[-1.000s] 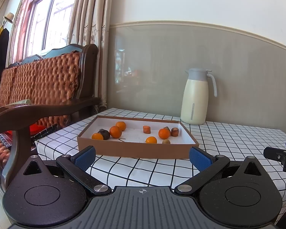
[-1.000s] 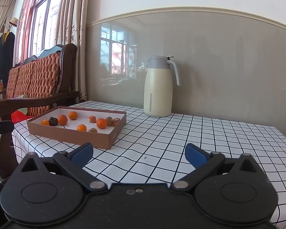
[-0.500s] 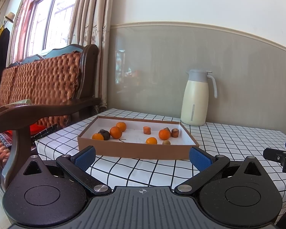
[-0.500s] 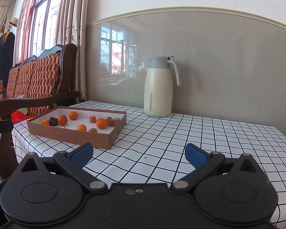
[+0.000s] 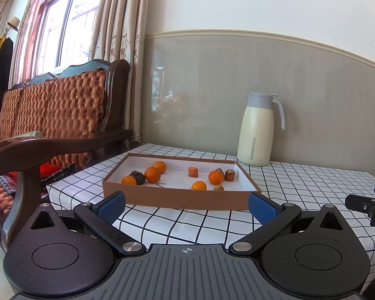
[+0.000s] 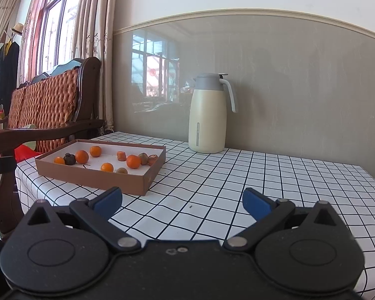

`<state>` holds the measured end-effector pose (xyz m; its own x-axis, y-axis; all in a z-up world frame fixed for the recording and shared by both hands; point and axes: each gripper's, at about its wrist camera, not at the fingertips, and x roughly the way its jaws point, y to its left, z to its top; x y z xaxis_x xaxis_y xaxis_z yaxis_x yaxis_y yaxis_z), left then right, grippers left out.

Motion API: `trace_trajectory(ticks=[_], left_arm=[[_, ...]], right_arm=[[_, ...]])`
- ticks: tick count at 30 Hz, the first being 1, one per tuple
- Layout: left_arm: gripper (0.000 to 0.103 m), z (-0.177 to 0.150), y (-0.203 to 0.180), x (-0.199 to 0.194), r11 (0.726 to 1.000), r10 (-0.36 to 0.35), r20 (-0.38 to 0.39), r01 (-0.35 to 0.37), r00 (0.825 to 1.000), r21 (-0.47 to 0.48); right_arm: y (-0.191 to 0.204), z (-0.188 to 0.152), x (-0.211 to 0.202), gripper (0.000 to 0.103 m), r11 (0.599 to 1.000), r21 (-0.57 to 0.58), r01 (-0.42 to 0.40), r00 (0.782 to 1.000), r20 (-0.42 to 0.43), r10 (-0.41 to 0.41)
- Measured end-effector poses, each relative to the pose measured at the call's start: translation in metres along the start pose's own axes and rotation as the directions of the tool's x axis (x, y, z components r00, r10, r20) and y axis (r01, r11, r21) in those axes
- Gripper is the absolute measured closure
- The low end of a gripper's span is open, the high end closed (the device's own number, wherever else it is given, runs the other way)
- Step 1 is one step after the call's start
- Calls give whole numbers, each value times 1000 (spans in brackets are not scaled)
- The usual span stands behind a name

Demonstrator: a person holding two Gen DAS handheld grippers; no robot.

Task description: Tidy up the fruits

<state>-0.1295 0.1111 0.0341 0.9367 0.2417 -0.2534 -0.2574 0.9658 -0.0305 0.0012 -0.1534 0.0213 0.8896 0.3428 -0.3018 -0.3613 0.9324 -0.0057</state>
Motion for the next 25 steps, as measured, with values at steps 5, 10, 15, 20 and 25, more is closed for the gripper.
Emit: trace_trajectory(ticks=[5,10,15,20,25], left_arm=[[0,1,0,0,1000,1,0,-1,1000,-2],[0,0,0,0,1000,1,5,-1,1000,2],[0,0,1,-2,1000,15,11,-15,1000,-6],[0,0,0,-2,1000,18,19,-18,1000,-9],[0,1,-2,0,1000,11,11,-12,1000,7]], right_arm=[[0,0,0,6,1000,-1,0,1000,0,0],[0,0,0,6,1000,-1,0,1000,-1,0],[0,0,0,6,1000,-2,0,1000,-1,0],[0,0,0,6,1000,-2,0,1000,-1,0],[0,0,0,6,1000,-2,0,1000,-1,0]])
